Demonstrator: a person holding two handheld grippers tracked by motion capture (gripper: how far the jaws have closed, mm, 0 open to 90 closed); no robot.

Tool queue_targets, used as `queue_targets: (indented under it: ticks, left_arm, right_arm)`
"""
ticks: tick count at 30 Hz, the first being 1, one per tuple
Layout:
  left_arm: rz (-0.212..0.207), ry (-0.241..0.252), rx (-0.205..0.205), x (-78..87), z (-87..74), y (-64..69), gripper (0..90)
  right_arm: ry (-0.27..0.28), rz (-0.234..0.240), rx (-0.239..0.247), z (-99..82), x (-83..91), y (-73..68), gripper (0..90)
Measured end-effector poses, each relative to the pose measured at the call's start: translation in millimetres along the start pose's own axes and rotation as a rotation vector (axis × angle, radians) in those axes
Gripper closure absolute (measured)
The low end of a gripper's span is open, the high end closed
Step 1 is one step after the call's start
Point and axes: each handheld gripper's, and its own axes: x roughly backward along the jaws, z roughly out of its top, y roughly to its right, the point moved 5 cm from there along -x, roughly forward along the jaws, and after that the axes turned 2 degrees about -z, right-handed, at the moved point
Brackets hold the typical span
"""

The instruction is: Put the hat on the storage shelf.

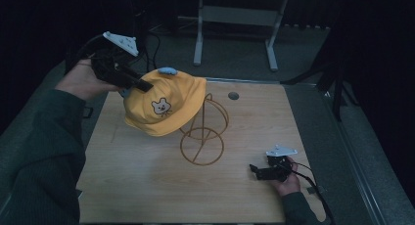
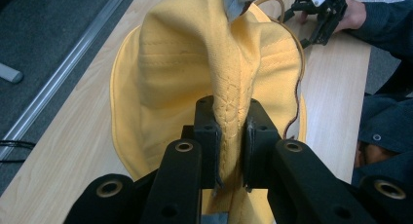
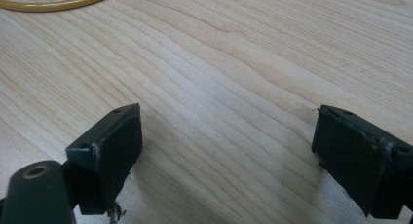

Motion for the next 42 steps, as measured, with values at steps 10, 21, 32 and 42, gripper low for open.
queue_targets:
  ticks: [10,21,32,42]
  left_arm:
    - [-0.017,0.017,-0.026,-6.9,13.5,4.8,79.3]
    - [-0.017,0.015,-0.046,-18.7,29.0,7.1,78.8]
    - [-0.035,0.013,-0.063,-31.8,44.0,10.7,78.6]
    - [-0.025,-0.016,-0.086,-45.5,59.7,14.5,78.5]
  right_arm:
    - [0.0,0.0,-0.001,0.0,0.0,-0.1,11.1]
    - [0.0,0.0,0.0,0.0,0.0,0.0,11.1]
    - [0.0,0.0,0.0,0.0,0.0,0.0,11.1]
    - [-0.001,0.0,0.0,0.0,0.1,0.1,11.1]
